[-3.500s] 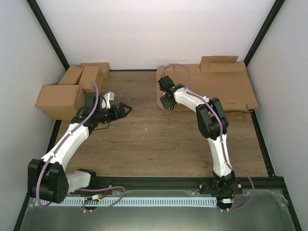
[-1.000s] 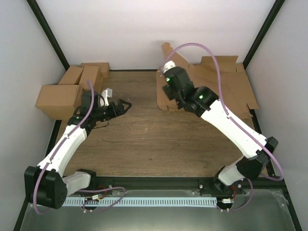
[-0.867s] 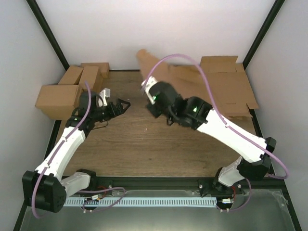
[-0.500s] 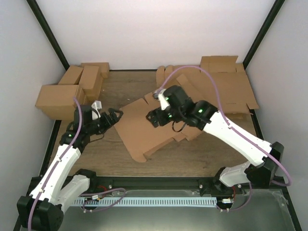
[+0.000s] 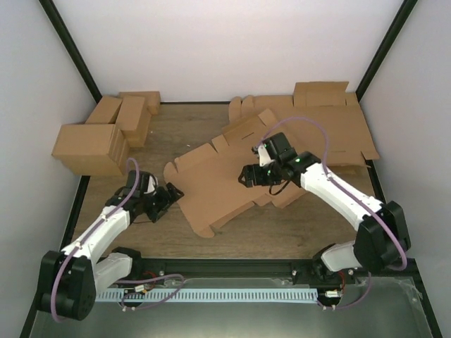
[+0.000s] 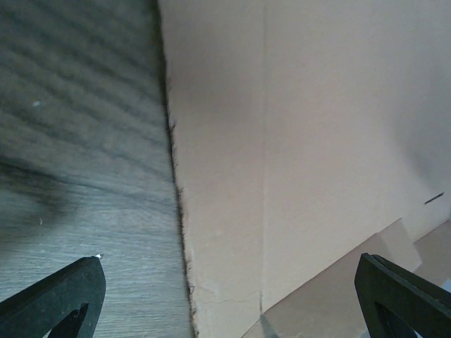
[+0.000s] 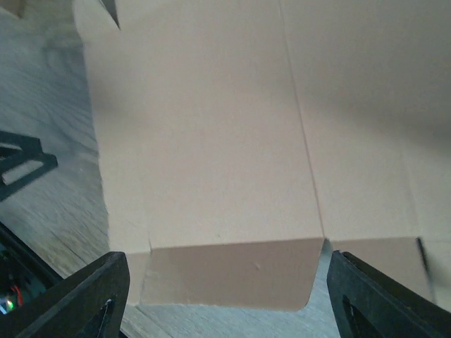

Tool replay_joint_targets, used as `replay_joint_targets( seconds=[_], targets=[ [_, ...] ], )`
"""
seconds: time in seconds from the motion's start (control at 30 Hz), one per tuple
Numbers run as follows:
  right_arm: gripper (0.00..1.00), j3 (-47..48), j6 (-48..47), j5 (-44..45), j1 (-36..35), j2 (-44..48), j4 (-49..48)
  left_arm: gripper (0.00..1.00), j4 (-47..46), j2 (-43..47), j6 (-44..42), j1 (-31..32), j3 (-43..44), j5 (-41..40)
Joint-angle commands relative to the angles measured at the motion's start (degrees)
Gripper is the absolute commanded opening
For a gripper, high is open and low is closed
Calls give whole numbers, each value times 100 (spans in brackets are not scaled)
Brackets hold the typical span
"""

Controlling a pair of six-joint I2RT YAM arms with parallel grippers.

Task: Fold the paper box

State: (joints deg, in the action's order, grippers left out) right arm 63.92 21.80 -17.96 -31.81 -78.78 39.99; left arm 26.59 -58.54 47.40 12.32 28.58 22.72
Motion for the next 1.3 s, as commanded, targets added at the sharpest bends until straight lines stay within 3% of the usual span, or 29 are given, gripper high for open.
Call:
replay_joint_targets(
  seconds=[0.0,0.5,0.77,0.93,1.03,1.13,1.27],
  targets=[
    [79,-593,236,-431,-38,-284,-633,99,-558,-189,150,-13,-299,285],
    [72,-588,102,-332,274,-1948,-1589,99,-2432,-847,494,-10,-1081,767],
    [55,-555,75,-475,270,-2524,-1695,99,-3127,-1368,464,-11,-1043,936],
    [54,-591,55,-558,272,-2616,-1704,89,-2784,-795,291,-14,-726,709],
    [54,-562,44,-609,272,-2617,-1722,78,-2725,-371,317,-16,-644,585],
    [54,-492,30,-650,273,-2646,-1716,65,-2827,-439,456,-11,-649,728],
    [53,-398,11,-705,272,-2659,-1705,57,-2923,-862,419,-14,-611,899]
  ],
)
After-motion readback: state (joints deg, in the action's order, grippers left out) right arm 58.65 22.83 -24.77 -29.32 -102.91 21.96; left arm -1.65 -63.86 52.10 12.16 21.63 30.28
